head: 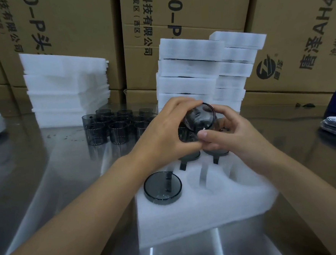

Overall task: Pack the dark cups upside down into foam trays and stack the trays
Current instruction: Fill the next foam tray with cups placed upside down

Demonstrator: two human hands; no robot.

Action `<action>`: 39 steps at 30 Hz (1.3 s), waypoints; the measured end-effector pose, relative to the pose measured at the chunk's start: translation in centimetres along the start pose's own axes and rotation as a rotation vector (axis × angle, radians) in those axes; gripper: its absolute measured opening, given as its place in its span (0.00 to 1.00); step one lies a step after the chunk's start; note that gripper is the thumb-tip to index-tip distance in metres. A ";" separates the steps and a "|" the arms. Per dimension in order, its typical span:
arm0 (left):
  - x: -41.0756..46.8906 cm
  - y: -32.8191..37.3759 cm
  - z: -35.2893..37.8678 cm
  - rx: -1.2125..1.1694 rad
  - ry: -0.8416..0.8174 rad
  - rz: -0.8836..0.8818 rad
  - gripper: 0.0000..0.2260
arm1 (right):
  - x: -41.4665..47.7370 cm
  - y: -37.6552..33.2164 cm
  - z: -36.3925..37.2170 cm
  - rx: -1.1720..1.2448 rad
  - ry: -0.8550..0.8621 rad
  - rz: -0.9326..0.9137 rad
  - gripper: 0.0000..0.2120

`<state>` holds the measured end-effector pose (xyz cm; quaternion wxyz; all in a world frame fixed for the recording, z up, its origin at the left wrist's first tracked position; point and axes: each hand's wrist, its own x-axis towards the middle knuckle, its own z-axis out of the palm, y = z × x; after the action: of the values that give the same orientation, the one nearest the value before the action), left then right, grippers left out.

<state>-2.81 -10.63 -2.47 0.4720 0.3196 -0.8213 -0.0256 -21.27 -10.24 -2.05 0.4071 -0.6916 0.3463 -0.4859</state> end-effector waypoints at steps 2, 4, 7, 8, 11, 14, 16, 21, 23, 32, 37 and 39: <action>0.1 0.6 0.0 -0.063 0.018 -0.037 0.30 | -0.2 -0.3 0.5 0.002 -0.019 -0.005 0.25; 0.2 1.0 -0.1 -0.101 0.022 -0.084 0.31 | -0.2 -0.4 0.7 -0.017 -0.011 0.001 0.24; 0.3 1.5 -0.4 -0.121 0.013 -0.133 0.33 | -0.2 -0.7 0.5 -0.148 0.009 -0.022 0.22; 0.4 1.6 -0.6 -0.118 0.002 -0.139 0.33 | -0.3 -0.9 0.3 -0.219 0.023 -0.042 0.23; 0.6 2.0 -1.2 -0.169 -0.070 -0.159 0.34 | -0.4 -1.3 -0.2 -0.325 0.016 -0.081 0.26; 0.8 2.1 -2.2 -0.315 -0.221 -0.222 0.38 | -0.9 -1.9 -0.4 -0.304 -0.139 -0.097 0.23; 0.9 2.1 -2.8 -0.361 -0.310 -0.241 0.41 | -1.2 -2.4 -0.6 -0.292 -0.212 -0.085 0.22; 0.9 2.3 -3.3 -0.266 -0.531 -0.278 0.43 | -1.6 -3.4 -1.2 -0.407 -0.359 -0.028 0.22; 0.9 2.1 -3.6 -0.170 -0.677 -0.305 0.46 | -1.6 -3.5 -1.0 -0.456 -0.434 0.001 0.23; 0.6 1.0 -4.4 0.103 -0.923 -0.500 0.51 | -1.6 -3.7 -1.5 -0.701 -0.441 0.010 0.26; 0.6 0.9 -4.2 0.151 -0.918 -0.543 0.56 | -1.7 -3.0 -1.1 -0.760 -0.460 0.034 0.26; 0.6 0.9 -4.1 0.164 -0.926 -0.549 0.56 | -1.6 -2.9 -1.1 -0.768 -0.449 0.032 0.27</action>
<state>-0.25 -9.13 0.54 0.0102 0.5135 -0.8288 -0.2219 -22.58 -7.85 0.16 0.1932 -0.8756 0.4152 -0.1536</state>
